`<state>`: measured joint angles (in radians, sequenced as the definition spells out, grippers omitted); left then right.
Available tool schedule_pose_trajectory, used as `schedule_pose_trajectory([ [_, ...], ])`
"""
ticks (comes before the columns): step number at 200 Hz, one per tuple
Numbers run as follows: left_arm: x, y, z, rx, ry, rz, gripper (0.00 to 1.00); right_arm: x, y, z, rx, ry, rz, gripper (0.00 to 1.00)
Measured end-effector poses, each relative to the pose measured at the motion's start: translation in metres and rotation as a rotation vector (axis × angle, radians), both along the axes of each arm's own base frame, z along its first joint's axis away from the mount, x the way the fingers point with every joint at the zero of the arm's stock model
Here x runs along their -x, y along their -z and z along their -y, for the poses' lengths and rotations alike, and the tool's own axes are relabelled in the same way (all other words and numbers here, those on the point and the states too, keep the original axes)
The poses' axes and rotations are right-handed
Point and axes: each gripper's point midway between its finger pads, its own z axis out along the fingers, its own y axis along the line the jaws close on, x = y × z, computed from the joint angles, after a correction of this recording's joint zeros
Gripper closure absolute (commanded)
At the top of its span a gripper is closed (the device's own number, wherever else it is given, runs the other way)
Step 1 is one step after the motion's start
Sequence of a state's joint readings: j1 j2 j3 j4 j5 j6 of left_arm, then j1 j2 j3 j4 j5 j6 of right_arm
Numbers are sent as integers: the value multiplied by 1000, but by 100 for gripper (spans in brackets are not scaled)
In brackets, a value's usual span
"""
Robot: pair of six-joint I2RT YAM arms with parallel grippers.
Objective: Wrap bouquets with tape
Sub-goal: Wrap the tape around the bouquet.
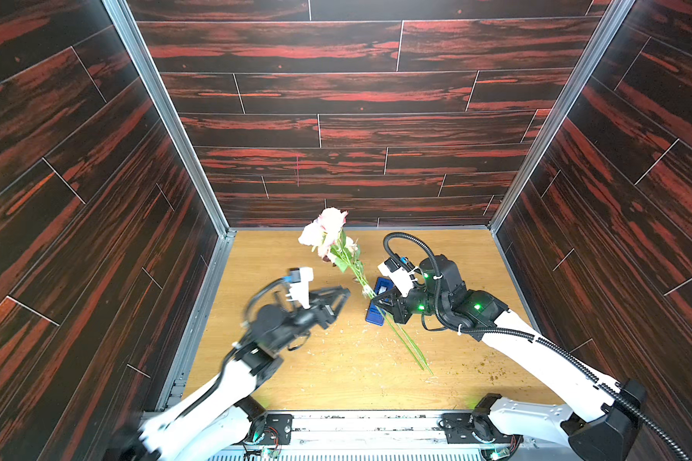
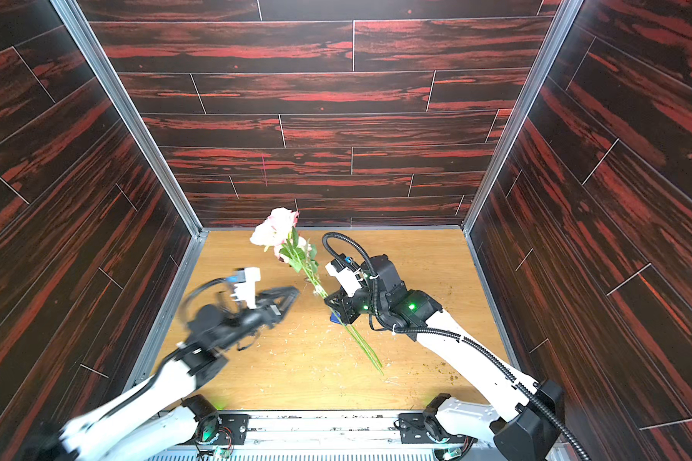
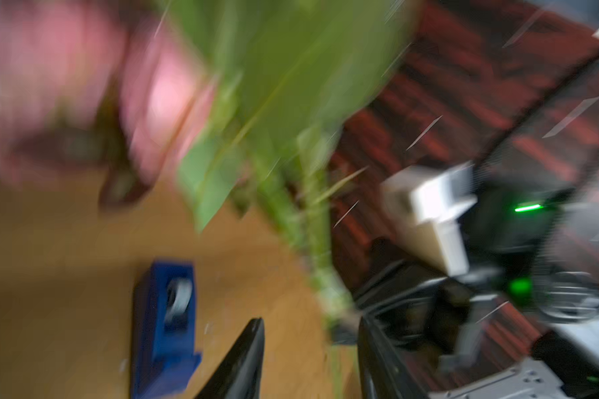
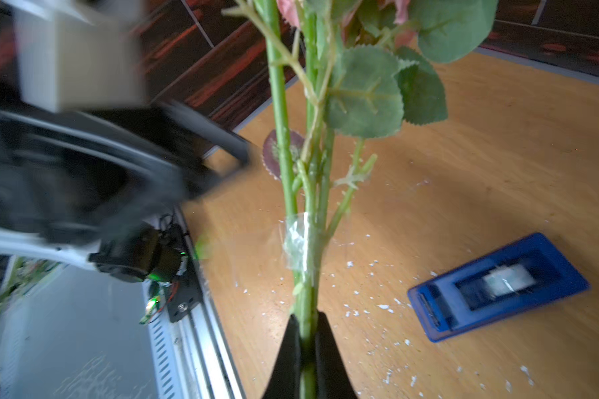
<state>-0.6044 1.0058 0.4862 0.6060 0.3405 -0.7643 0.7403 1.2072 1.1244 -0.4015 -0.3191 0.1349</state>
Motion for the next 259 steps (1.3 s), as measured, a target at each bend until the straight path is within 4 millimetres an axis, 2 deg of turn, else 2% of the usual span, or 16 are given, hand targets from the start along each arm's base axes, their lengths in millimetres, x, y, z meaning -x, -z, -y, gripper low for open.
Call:
schedule_pose_trajectory([
  [18,-6,31,12,-38,40,-91,56,4,-3,-3,-21,-28,-7,100],
  [32,-7,37,19,-40,70,-118,56,7,-5,-5,-31,-44,-12,100],
  [82,-2,7,25,44,124,-56,57,11,-6,-6,-40,-69,-21,100],
  [106,4,-10,21,76,124,-21,57,11,-6,-6,-40,-70,-19,100],
  [163,23,-30,8,123,124,40,57,10,-5,-6,-37,-64,-15,100],
  [201,23,-31,10,129,131,43,57,11,-6,-6,-40,-72,-19,100],
  [259,17,-17,20,122,147,0,57,13,-5,-6,-39,-78,-27,100],
])
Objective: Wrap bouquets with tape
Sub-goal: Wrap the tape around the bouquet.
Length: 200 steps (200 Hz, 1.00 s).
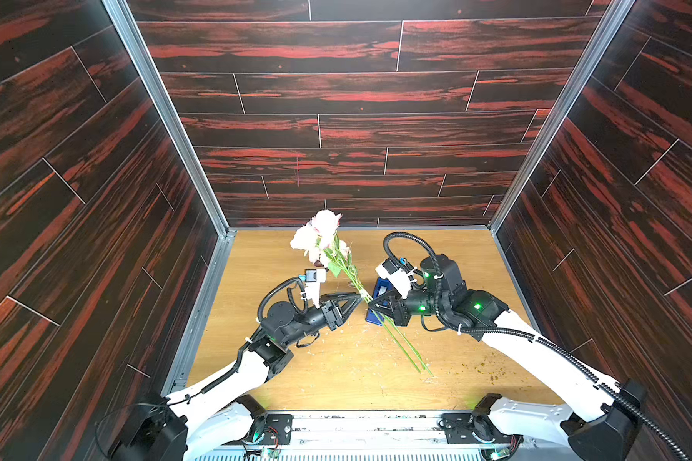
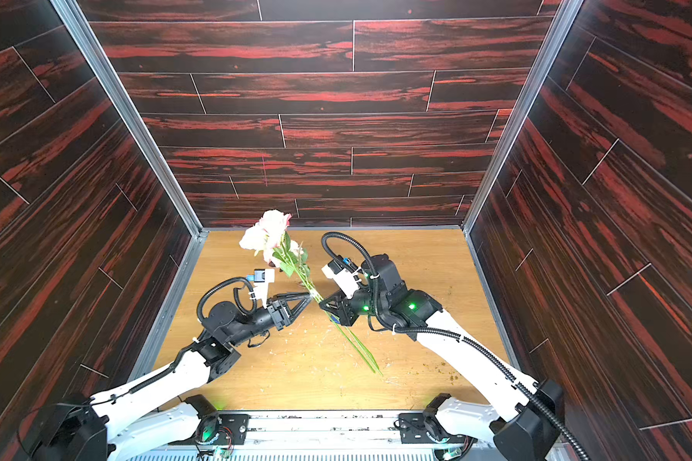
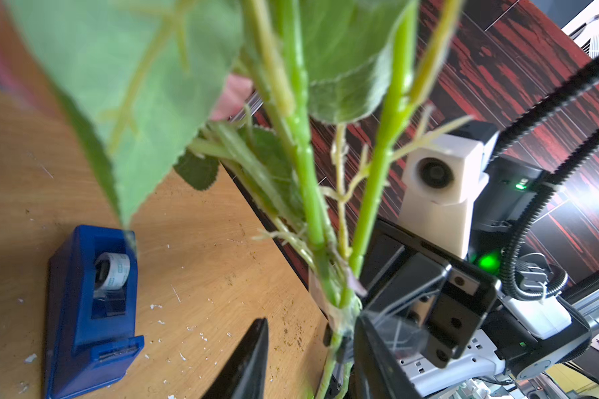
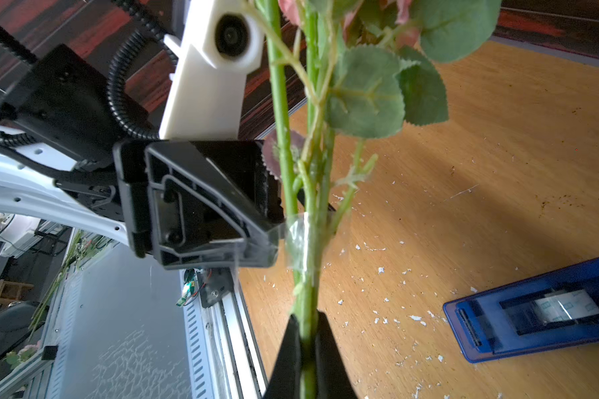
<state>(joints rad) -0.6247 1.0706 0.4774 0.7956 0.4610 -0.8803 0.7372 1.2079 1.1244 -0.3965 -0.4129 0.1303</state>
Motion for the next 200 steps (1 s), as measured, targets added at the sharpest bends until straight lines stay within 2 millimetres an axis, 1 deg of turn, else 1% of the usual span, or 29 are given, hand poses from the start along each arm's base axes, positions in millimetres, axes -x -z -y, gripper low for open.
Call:
schedule_pose_trajectory([
  [67,-5,-8,8,18,11,7,57,0,1,0,3,1,0,100],
  [98,-12,-2,8,12,-18,-16,57,0,7,1,27,12,8,100],
  [130,-20,1,12,0,-36,-50,57,-4,13,1,78,60,48,100],
  [171,-33,11,16,-40,-79,-131,57,-7,27,-1,187,141,130,100],
  [200,-47,29,17,-76,-129,-221,58,-10,42,-2,283,201,180,100],
])
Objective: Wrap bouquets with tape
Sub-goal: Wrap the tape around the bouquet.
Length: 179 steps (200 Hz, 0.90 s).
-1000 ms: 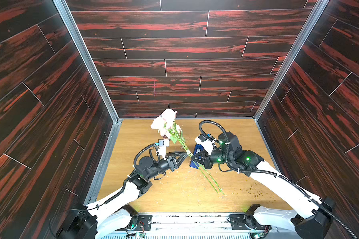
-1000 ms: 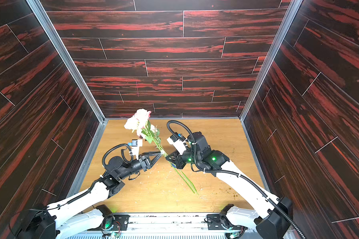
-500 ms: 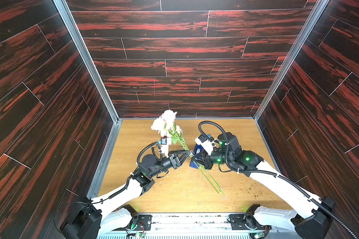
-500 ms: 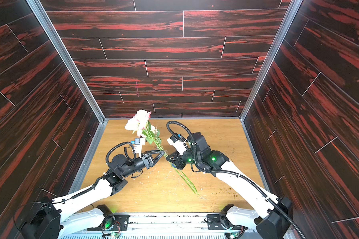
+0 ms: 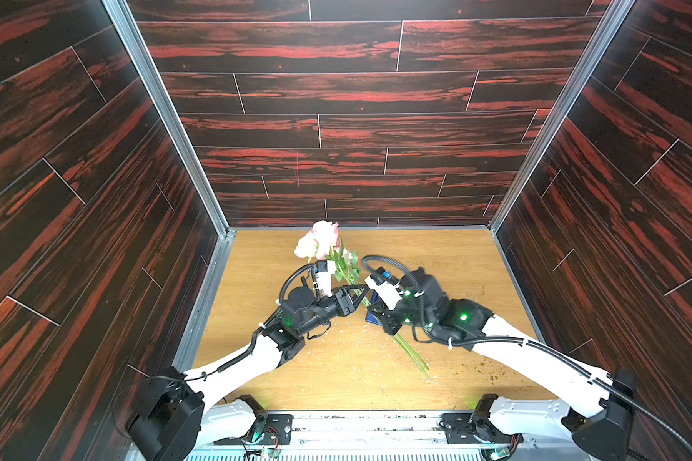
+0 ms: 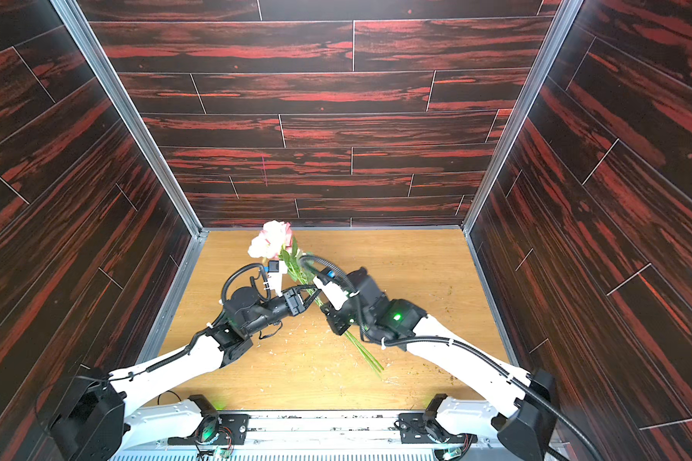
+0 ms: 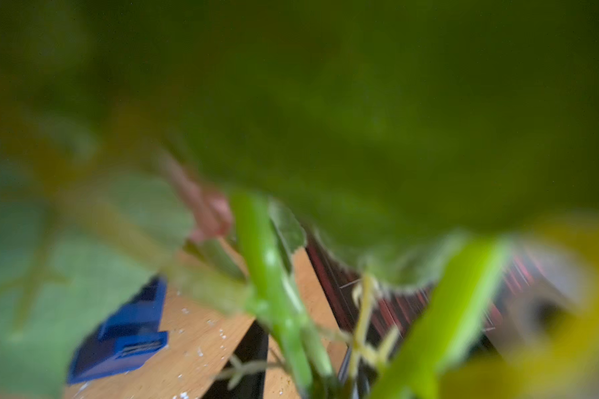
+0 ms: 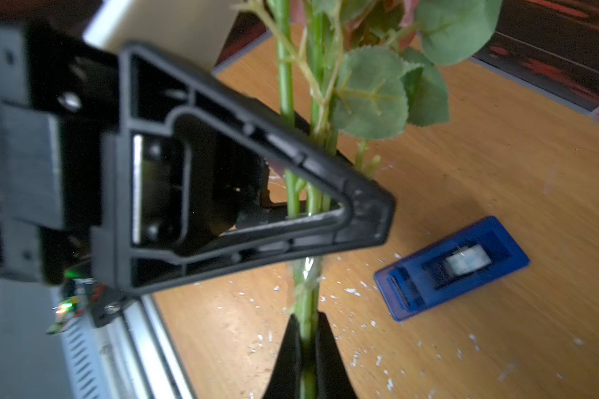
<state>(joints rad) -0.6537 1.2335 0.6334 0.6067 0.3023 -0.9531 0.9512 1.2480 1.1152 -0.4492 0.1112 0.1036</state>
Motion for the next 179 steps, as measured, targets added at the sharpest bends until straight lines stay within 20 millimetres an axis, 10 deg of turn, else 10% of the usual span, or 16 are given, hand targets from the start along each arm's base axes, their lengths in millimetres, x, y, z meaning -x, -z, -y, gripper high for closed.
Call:
schedule_pose_trajectory([
  [84,-11,15,-3,-15,-81,-127,60,-6,11,5,93,93,62,100],
  [179,19,-1,-53,-9,-188,-37,55,-10,8,4,76,99,71,100],
])
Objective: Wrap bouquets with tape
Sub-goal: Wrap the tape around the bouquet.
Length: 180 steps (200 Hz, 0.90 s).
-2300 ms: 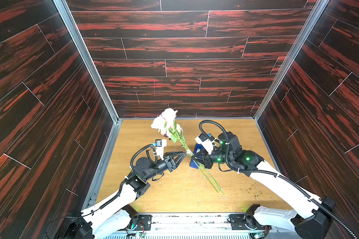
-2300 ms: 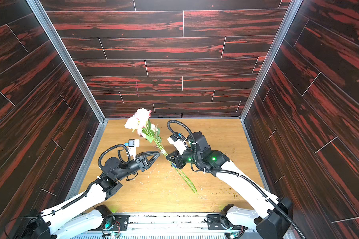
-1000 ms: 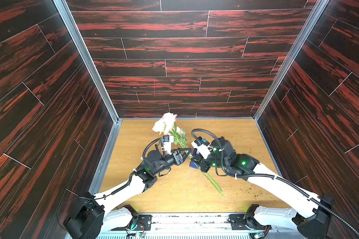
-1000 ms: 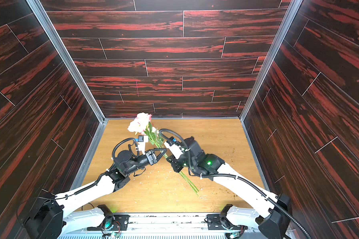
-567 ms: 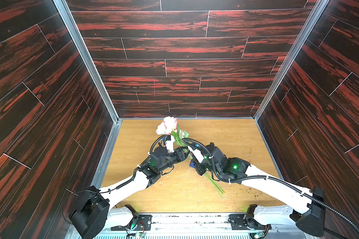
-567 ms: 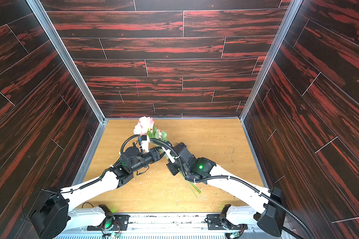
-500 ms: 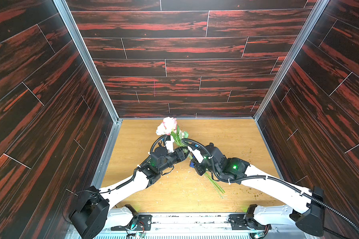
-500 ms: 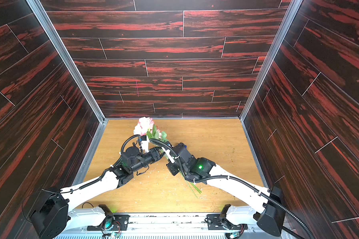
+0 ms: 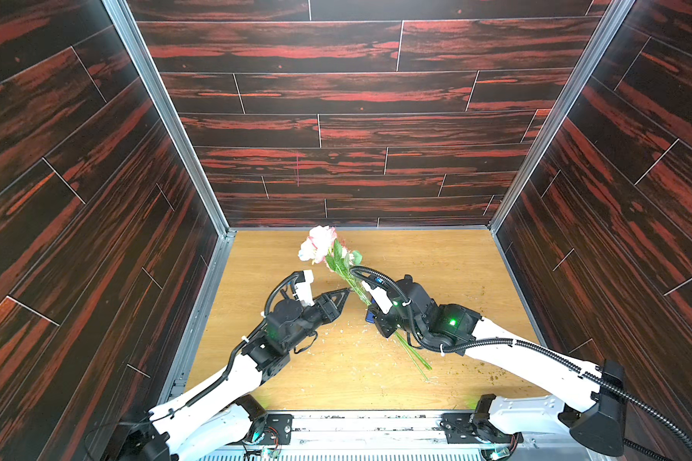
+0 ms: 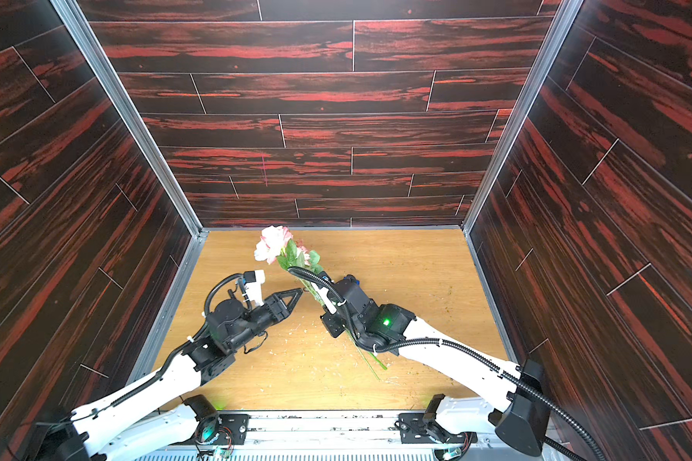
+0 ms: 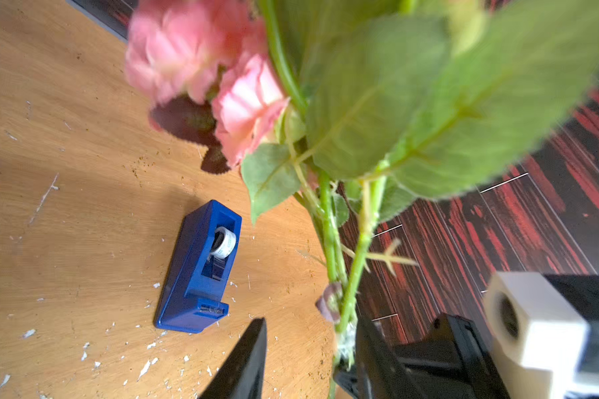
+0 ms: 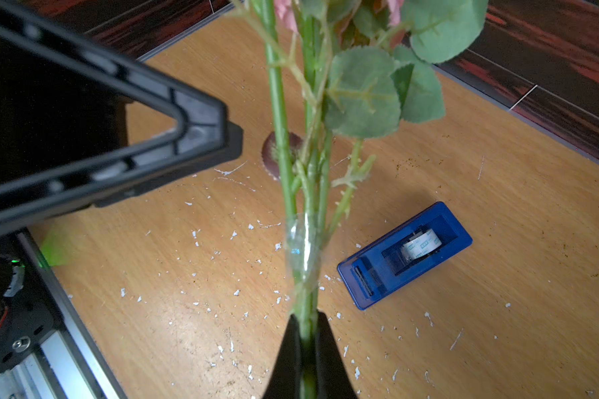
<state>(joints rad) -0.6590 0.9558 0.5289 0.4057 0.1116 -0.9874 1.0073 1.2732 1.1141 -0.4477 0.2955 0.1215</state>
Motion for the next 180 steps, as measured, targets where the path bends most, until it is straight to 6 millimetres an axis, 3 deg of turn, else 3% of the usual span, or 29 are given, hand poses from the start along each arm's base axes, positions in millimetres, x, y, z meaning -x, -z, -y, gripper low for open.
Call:
schedule_pose_trajectory([
  [100,11,17,53,28,218,-44,54,2,0,-3,-10,-19,-11,100],
  [130,7,17,58,23,219,-54,55,3,0,-3,-13,-21,-13,100],
  [180,1,17,57,-14,182,-92,65,1,1,-1,-2,-11,-8,100],
])
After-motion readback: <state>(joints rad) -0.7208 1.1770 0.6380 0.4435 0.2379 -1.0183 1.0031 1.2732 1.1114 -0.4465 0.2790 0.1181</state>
